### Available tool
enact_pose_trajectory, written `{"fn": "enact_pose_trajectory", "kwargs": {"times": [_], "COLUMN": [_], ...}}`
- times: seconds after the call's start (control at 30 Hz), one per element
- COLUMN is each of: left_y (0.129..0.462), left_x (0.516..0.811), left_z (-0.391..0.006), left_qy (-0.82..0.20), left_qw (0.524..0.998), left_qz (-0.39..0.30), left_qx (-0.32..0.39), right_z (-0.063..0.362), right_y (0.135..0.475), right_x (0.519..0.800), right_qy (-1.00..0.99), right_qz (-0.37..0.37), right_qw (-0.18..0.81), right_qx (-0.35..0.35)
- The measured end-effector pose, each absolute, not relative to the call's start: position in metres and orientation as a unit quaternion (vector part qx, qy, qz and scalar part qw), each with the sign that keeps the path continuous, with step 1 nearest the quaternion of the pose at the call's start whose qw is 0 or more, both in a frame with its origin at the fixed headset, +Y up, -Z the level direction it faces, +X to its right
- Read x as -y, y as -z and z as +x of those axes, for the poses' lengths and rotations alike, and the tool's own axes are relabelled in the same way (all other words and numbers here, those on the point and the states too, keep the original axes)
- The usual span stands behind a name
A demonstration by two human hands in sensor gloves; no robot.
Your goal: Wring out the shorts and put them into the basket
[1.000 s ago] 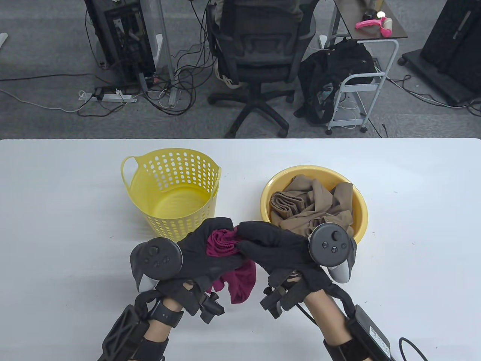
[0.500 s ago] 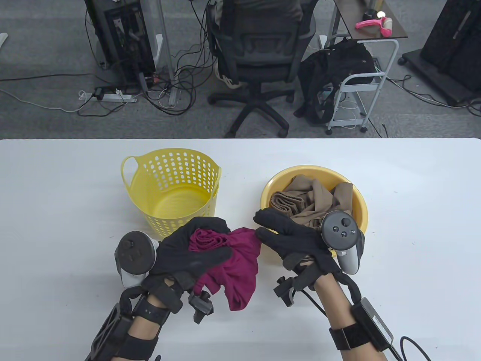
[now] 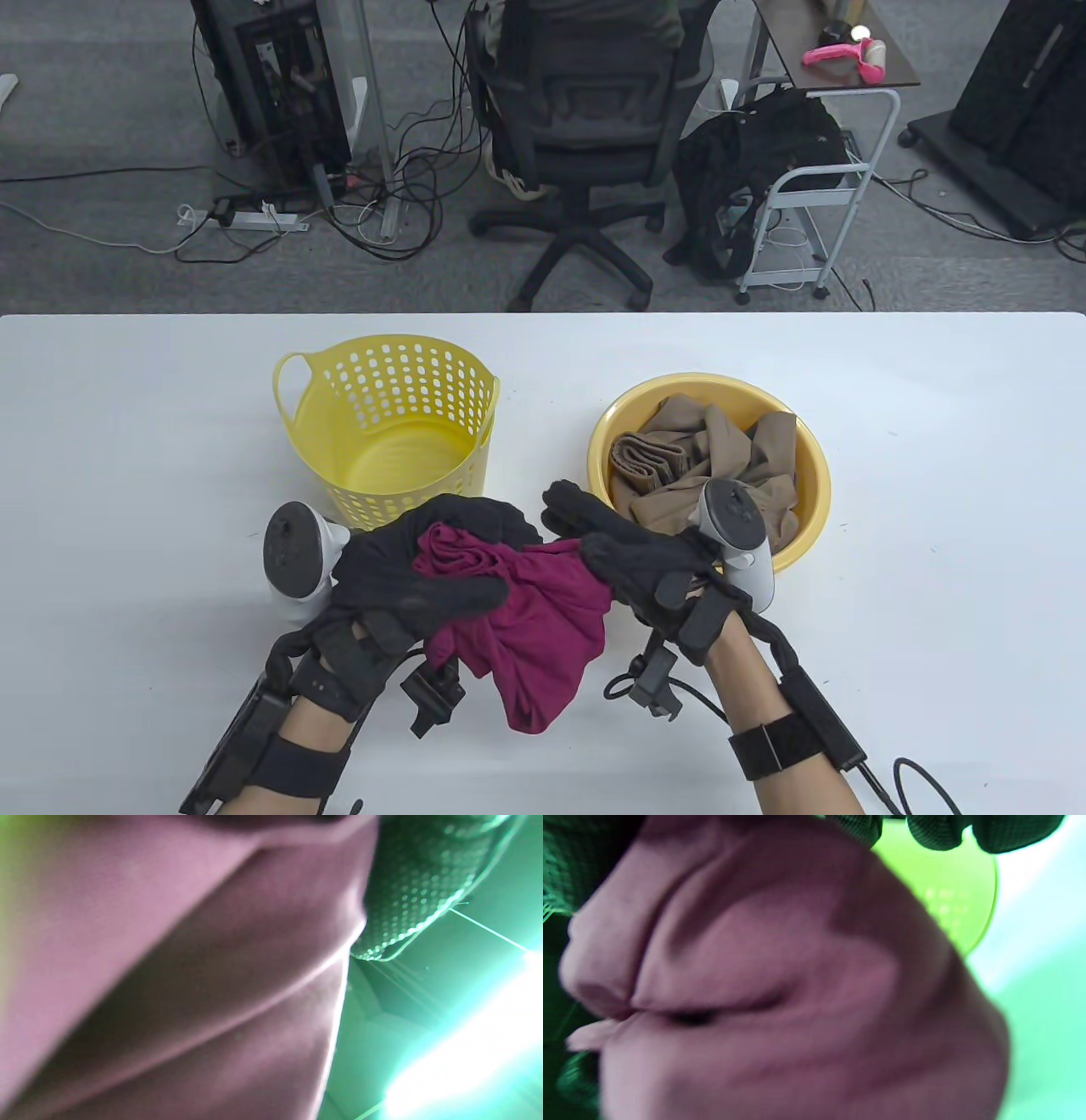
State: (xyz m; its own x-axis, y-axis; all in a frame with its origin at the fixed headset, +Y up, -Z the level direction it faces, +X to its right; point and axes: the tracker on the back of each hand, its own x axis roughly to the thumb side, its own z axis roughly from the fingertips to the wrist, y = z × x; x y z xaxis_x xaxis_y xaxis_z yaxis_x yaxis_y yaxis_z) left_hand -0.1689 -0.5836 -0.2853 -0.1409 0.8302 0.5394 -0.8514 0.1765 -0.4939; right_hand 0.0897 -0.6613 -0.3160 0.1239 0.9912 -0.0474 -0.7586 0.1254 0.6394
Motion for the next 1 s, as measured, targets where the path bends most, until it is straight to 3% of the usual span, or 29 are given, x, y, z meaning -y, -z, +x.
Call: {"fn": "enact_pose_trajectory", "kwargs": {"times": [0.2, 0.4, 1.0], "left_y": [0.287, 0.285, 0.284], "left_x": [0.585, 0.585, 0.591], "left_z": [-0.165, -0.162, -0.155], "left_qy": [-0.644, -0.626, -0.615], "left_qw": [0.644, 0.656, 0.672], "left_qz": [0.007, 0.003, 0.001], "left_qx": [0.412, 0.422, 0.412], "right_z": [0.065, 0.047, 0.047], "right_y": [0.306, 0.297, 0.298], "right_x": [0.672, 0.675, 0.67], "right_qy": [-0.506, -0.49, -0.555], "right_qz": [0.282, 0.336, 0.341], "right_qw": [0.739, 0.685, 0.643], "right_qx": [-0.345, -0.421, -0.402]}}
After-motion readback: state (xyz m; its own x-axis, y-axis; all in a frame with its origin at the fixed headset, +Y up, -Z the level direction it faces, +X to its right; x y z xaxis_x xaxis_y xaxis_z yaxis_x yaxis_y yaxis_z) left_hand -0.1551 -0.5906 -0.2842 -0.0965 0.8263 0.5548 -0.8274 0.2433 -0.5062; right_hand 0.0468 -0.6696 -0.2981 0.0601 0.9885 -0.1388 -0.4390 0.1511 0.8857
